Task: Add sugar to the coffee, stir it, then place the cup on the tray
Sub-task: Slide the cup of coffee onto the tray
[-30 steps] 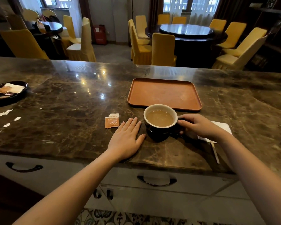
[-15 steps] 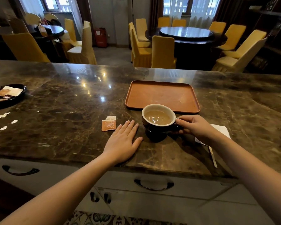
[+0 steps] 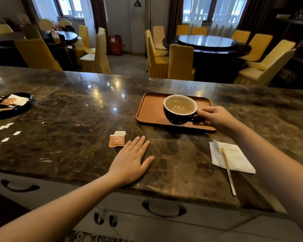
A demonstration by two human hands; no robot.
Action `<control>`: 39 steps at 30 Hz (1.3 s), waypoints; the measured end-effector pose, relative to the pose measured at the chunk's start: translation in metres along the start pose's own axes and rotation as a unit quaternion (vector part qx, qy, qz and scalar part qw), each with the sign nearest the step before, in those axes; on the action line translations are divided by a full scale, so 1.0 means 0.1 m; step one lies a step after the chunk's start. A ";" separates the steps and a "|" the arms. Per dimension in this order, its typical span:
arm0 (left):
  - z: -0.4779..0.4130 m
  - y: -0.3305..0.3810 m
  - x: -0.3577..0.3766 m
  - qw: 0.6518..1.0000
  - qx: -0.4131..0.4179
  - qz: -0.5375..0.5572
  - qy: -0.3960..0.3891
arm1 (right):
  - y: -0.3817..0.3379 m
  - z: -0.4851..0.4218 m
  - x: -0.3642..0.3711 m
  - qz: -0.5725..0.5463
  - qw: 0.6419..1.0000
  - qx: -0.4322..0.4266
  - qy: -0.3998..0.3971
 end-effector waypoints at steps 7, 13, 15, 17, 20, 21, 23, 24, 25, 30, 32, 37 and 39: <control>0.01 0.01 -0.02 1.000 -0.004 0.003 0.004 | -0.07 -0.35 -0.07 0.030 0.999 -0.012 0.020; 0.02 0.01 -0.02 1.000 -0.004 0.006 0.008 | 0.00 -0.57 -0.08 0.042 0.999 0.002 0.017; 0.02 0.01 -0.02 1.000 -0.004 0.007 0.009 | 0.04 -0.64 -0.07 0.032 0.999 0.008 0.012; 0.02 0.01 -0.02 1.000 -0.005 0.006 0.011 | 0.08 -0.70 -0.06 0.024 1.000 0.016 0.007; 0.03 0.03 -0.03 1.000 -0.007 0.013 0.020 | 0.15 -0.76 -0.06 0.023 0.999 0.022 -0.002; 0.03 0.03 -0.03 1.000 -0.008 0.015 0.020 | 0.17 -0.78 -0.06 0.017 1.000 0.025 -0.005; 0.03 0.03 -0.03 1.000 -0.009 0.017 0.022 | 0.20 -0.82 -0.07 0.007 1.000 0.030 -0.004; 0.03 0.02 -0.03 1.000 -0.009 0.016 0.023 | 0.21 -0.83 -0.08 0.005 0.999 0.031 -0.001; 0.02 0.03 -0.03 1.000 -0.009 0.014 0.023 | 0.22 -0.86 -0.08 0.003 0.999 0.034 0.000; 0.02 0.02 -0.02 1.000 -0.011 0.013 0.023 | 0.25 -0.94 -0.11 0.014 0.999 0.042 0.002; 0.03 0.02 -0.02 1.000 -0.011 0.015 0.025 | 0.26 -0.95 -0.11 0.031 0.999 0.031 -0.001; 0.03 0.03 -0.03 1.000 -0.016 0.016 0.021 | 0.27 -0.95 -0.13 0.139 0.990 -0.018 -0.017; 0.03 0.03 -0.04 1.000 -0.017 0.014 0.018 | 0.28 -0.96 -0.13 0.151 0.988 -0.032 -0.016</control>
Point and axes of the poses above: each hand's wrist, its own z-axis away from the middle knuckle, its own x-axis out of the palm, y = z × x, the point moved 1 cm from there along -z, towards the middle knuckle, and after that the axes turned 4 degrees about -z, right-handed, at the moved point
